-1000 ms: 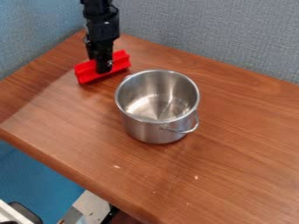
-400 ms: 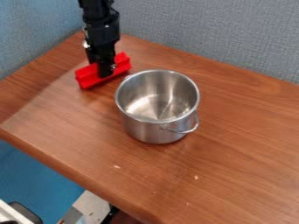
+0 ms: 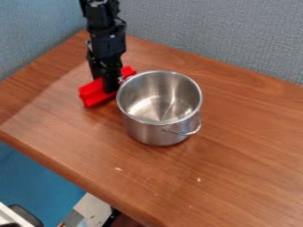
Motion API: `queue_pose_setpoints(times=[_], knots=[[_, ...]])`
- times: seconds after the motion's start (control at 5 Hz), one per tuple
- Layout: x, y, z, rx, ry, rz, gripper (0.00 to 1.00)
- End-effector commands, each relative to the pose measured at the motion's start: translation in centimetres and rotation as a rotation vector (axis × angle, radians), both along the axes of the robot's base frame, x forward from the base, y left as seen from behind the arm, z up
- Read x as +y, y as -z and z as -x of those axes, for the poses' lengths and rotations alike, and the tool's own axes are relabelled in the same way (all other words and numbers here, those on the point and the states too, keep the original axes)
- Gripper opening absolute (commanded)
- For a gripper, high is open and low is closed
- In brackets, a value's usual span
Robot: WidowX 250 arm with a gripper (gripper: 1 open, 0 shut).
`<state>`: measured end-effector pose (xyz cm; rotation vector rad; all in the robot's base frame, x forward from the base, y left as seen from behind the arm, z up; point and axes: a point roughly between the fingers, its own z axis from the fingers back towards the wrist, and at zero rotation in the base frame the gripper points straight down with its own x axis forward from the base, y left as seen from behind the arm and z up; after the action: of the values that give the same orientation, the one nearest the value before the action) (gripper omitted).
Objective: Put the red object in the metal pot
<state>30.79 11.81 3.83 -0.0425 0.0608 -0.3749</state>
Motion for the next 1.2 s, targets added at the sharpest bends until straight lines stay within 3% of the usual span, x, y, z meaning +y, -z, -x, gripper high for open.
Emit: queue_pose_setpoints(times=[0.0, 0.4, 0.6, 0.8, 1.0], knots=[[0.1, -2.7, 0.1, -0.049, -0.024, -0.006, 0.00], [0.6, -4.9, 1.0, -0.084, -0.087, -0.023, 0.00], [0.7, -6.9, 1.7, -0.095, -0.158, -0.034, 0.00], [-1.7, -7.8, 1.8, -0.101, -0.120, -0.046, 0.00], [-4.4, -8.0, 1.6, -0.101, -0.031, -0.045, 0.00]])
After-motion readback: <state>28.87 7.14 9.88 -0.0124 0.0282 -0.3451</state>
